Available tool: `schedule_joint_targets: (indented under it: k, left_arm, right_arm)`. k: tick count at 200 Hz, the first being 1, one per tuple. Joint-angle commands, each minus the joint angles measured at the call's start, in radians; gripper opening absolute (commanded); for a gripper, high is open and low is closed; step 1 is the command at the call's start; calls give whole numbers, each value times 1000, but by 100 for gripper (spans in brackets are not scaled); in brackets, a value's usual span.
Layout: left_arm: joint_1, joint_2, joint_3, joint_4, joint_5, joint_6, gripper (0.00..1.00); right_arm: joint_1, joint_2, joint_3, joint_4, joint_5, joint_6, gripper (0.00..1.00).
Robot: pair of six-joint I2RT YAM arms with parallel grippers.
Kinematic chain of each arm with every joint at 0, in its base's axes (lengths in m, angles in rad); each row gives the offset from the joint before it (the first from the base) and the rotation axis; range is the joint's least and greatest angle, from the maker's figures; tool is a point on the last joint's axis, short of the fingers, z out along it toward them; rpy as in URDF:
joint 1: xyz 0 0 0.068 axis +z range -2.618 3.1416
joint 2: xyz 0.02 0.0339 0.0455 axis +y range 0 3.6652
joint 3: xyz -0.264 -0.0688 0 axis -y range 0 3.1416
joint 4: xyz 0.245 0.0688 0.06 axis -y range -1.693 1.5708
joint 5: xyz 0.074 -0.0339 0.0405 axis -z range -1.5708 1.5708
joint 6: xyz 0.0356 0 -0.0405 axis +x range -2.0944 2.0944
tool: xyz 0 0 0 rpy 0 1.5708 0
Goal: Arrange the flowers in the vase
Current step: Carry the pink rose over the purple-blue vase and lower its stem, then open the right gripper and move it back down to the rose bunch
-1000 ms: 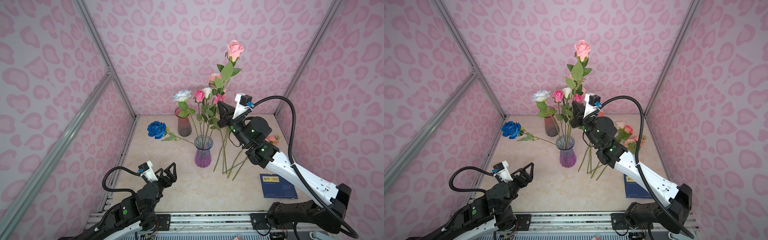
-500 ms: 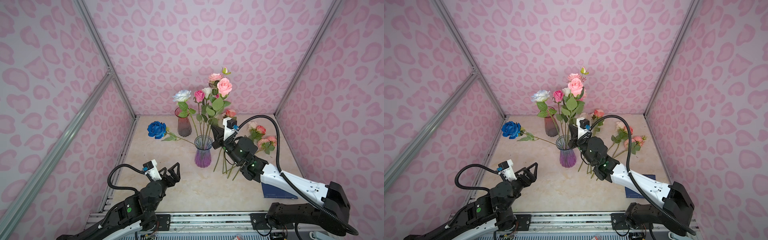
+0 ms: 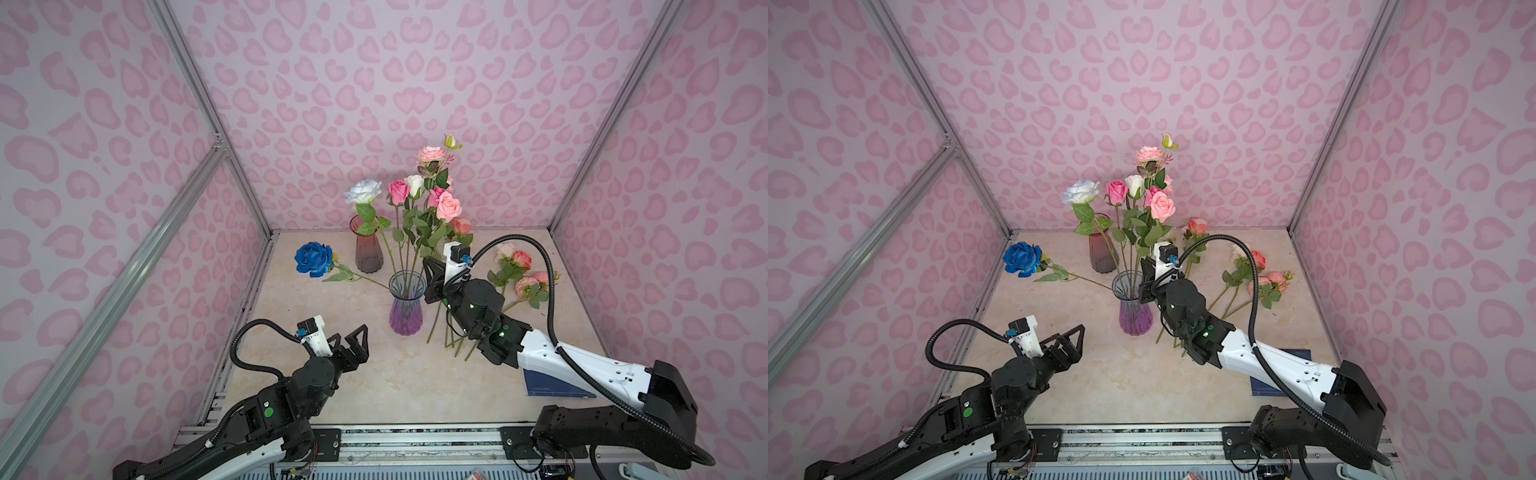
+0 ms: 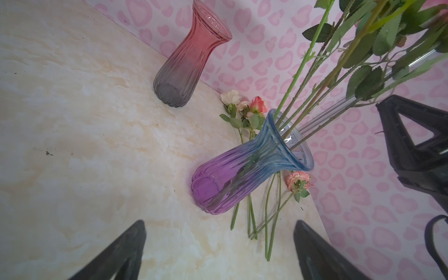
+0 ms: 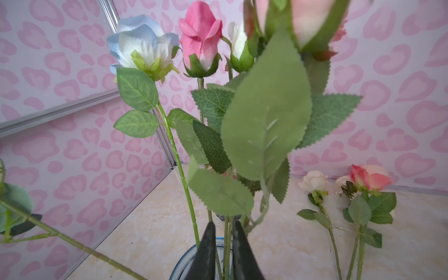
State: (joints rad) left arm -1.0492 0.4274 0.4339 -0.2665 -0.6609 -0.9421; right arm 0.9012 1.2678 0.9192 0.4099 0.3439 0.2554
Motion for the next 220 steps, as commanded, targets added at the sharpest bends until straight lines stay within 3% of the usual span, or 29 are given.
schedule_joint_targets:
  k: [1,79,127,178,220]
  left_arm:
    - [0,14,13,36,5,-14,96]
    - [0,139,33,112,72,21,96]
    - [0,346,38,224,228,-29,96]
    - [-1,600,150,231,389,-3,99]
    - [-2,681,186,236,446,4,100]
  right_arm:
    - [2,-48,-22,-42,23,40,20]
    - [-40,-264,-127,-243,155,92,29]
    - [-388,-202,-140,-522,-127,317,32]
    - [-521,-35,-141,-585,-243,378,35]
    - [-633,121,-100,-644,-320,391,42]
